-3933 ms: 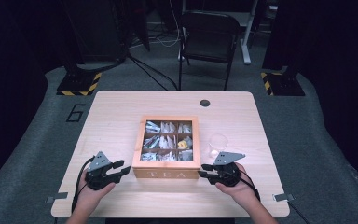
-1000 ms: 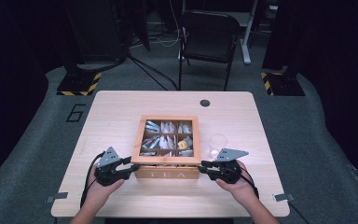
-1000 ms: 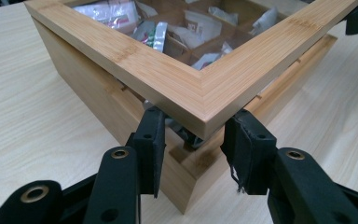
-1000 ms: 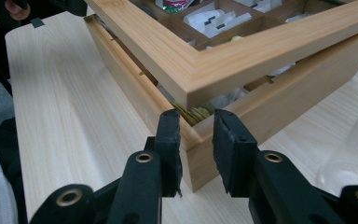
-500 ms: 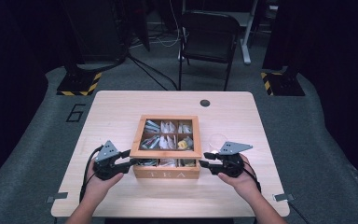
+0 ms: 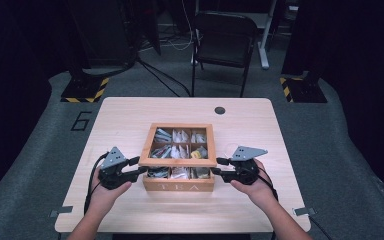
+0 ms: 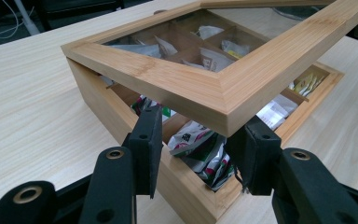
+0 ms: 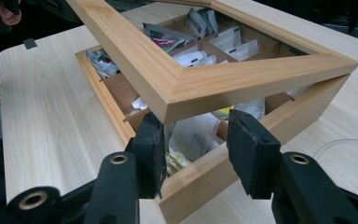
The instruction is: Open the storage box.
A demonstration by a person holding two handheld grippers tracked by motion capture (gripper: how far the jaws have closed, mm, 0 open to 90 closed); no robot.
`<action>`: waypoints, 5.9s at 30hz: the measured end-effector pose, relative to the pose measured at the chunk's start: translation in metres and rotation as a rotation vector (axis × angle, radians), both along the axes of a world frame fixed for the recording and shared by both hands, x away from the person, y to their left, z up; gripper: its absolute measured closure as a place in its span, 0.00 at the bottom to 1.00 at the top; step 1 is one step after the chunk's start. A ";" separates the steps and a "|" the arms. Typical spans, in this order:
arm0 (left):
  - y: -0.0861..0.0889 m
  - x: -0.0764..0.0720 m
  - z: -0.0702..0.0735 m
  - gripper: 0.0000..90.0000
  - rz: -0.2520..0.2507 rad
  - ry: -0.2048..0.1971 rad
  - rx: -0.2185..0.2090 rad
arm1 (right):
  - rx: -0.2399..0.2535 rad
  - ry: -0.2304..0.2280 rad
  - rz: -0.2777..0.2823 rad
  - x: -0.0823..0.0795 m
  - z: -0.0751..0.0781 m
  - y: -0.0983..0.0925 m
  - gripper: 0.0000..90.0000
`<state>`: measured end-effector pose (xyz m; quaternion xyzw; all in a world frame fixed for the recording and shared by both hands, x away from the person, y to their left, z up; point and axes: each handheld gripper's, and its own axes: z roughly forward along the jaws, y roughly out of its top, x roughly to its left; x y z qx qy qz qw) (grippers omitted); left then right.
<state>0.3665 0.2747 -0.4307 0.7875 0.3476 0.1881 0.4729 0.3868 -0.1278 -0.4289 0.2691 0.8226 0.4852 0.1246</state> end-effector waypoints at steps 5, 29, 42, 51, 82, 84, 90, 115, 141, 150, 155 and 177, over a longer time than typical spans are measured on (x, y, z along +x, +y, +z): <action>-0.001 0.001 0.005 0.61 0.006 -0.026 0.002 | 0.004 -0.014 -0.014 0.002 0.004 -0.001 0.60; 0.003 0.021 0.040 0.62 -0.019 -0.077 -0.029 | 0.008 -0.059 -0.040 0.023 0.030 0.001 0.52; 0.004 0.034 0.057 0.63 -0.019 -0.087 -0.043 | 0.021 -0.095 -0.074 0.041 0.045 0.006 0.50; 0.004 0.045 0.068 0.63 -0.015 -0.094 -0.062 | 0.032 -0.116 -0.074 0.053 0.055 0.008 0.50; 0.004 0.082 0.067 0.58 0.025 -0.098 -0.099 | 0.089 -0.075 -0.106 0.086 0.074 0.010 0.60; 0.003 0.085 0.066 0.58 0.029 -0.097 -0.093 | 0.093 -0.068 -0.113 0.087 0.075 0.011 0.60; 0.001 0.091 0.062 0.59 0.029 -0.087 -0.087 | 0.088 -0.071 -0.109 0.089 0.076 0.011 0.60; -0.005 0.100 0.064 0.63 0.062 -0.106 -0.078 | 0.072 -0.078 -0.110 0.091 0.078 0.011 0.61; -0.007 0.116 0.070 0.64 0.098 -0.102 -0.107 | 0.058 -0.088 -0.189 0.113 0.066 0.020 0.55; -0.007 0.120 0.069 0.65 0.110 -0.105 -0.126 | 0.051 -0.073 -0.214 0.122 0.060 0.018 0.56; -0.007 0.121 0.070 0.65 0.107 -0.100 -0.112 | 0.045 -0.071 -0.212 0.126 0.058 0.019 0.56; -0.009 0.130 0.073 0.67 0.138 -0.096 -0.119 | 0.038 -0.063 -0.239 0.140 0.051 0.027 0.64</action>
